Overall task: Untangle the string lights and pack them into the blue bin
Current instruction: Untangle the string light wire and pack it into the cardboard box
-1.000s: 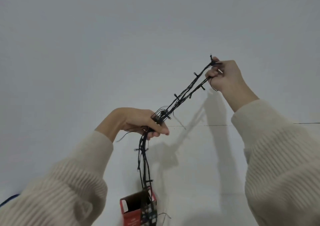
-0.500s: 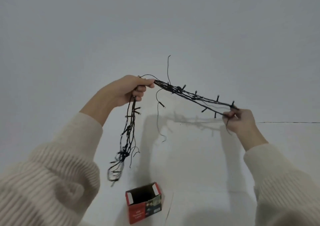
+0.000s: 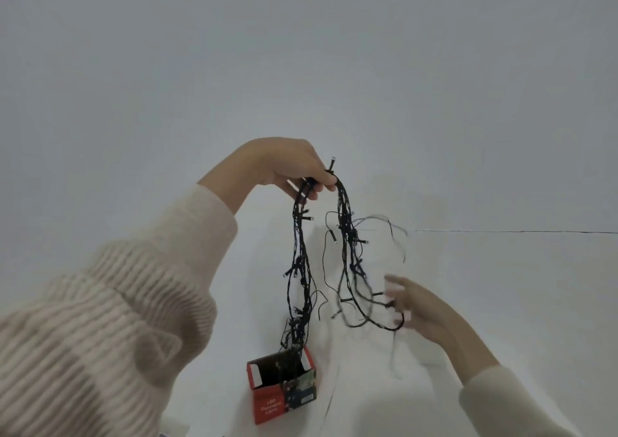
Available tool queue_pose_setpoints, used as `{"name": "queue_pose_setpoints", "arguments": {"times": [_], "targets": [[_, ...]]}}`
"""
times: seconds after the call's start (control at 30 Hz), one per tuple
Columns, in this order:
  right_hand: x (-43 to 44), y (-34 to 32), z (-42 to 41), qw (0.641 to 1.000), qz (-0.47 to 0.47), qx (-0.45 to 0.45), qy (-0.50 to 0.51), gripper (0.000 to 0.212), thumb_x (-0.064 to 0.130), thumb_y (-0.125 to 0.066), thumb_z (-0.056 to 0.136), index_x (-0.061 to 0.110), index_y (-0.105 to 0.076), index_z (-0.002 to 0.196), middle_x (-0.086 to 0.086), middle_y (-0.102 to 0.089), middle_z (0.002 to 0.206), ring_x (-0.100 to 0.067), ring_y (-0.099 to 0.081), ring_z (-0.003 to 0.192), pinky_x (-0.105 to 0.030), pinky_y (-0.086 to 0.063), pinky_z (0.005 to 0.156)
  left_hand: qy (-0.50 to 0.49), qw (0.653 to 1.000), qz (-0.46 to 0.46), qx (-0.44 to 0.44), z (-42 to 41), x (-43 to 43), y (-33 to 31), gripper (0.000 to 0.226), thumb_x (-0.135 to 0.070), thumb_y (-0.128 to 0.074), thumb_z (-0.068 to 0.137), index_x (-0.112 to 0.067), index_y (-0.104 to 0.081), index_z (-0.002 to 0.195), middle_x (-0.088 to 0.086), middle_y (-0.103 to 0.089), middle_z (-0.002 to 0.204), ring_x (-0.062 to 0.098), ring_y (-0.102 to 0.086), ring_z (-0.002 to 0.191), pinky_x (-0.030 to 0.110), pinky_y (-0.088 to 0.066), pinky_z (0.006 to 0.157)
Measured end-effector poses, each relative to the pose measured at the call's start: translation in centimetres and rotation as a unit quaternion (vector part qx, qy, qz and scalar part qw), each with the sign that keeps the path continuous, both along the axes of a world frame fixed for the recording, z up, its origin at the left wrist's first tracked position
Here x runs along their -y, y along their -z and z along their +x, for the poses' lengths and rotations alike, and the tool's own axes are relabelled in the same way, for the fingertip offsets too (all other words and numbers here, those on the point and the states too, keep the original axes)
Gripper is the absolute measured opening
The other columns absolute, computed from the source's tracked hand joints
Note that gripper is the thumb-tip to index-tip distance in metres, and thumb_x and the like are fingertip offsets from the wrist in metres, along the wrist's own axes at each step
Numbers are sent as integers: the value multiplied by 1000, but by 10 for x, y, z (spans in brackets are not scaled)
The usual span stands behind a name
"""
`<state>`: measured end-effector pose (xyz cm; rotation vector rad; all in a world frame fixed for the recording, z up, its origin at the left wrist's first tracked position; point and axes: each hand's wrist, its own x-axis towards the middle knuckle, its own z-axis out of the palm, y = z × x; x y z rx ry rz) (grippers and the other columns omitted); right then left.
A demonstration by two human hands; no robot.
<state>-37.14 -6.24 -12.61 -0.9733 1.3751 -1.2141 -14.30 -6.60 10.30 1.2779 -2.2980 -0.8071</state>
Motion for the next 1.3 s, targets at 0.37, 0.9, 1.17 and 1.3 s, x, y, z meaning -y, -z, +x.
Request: {"name": "queue_pose_setpoints", "arguments": {"times": [0.37, 0.9, 1.17, 1.3], "targets": [[-25, -100, 97, 951, -261, -5, -164, 89, 13, -79, 69, 30, -26, 138, -8, -63, 117, -18, -63, 107, -27, -43, 89, 9, 998, -55, -2, -36, -14, -1, 19, -19, -56, 93, -4, -67, 98, -1, -58, 65, 11, -60, 62, 28, -55, 74], [-16, -49, 58, 906, -138, -396, -56, 36, 26, -49, 95, 15, -52, 60, -1, -45, 57, -16, -40, 44, -23, -35, 45, -76, 929, 186, -312, 62, 15, 84, 15, -13, -51, 93, -10, -60, 81, -1, -64, 68, 11, -61, 70, 31, -53, 84], [-16, -65, 56, 795, -191, -574, -42, 14, 8, -46, 87, 0, -54, 79, -8, -53, 77, -23, -47, 70, -32, -31, 60, -138, 860, 343, -351, 78, -10, 203, 14, -13, -52, 91, -6, -63, 86, 10, -58, 89, 24, -57, 89, 41, -47, 89], [-25, -74, 71, 680, -251, -684, -81, 13, 11, -46, 89, 11, -45, 76, -4, -49, 82, -23, -44, 89, -32, -31, 68, -276, 889, 119, -346, 58, -11, 208, 40, 2, -44, 89, -9, -49, 128, 13, -52, 123, 24, -50, 107, 34, -42, 87]]}}
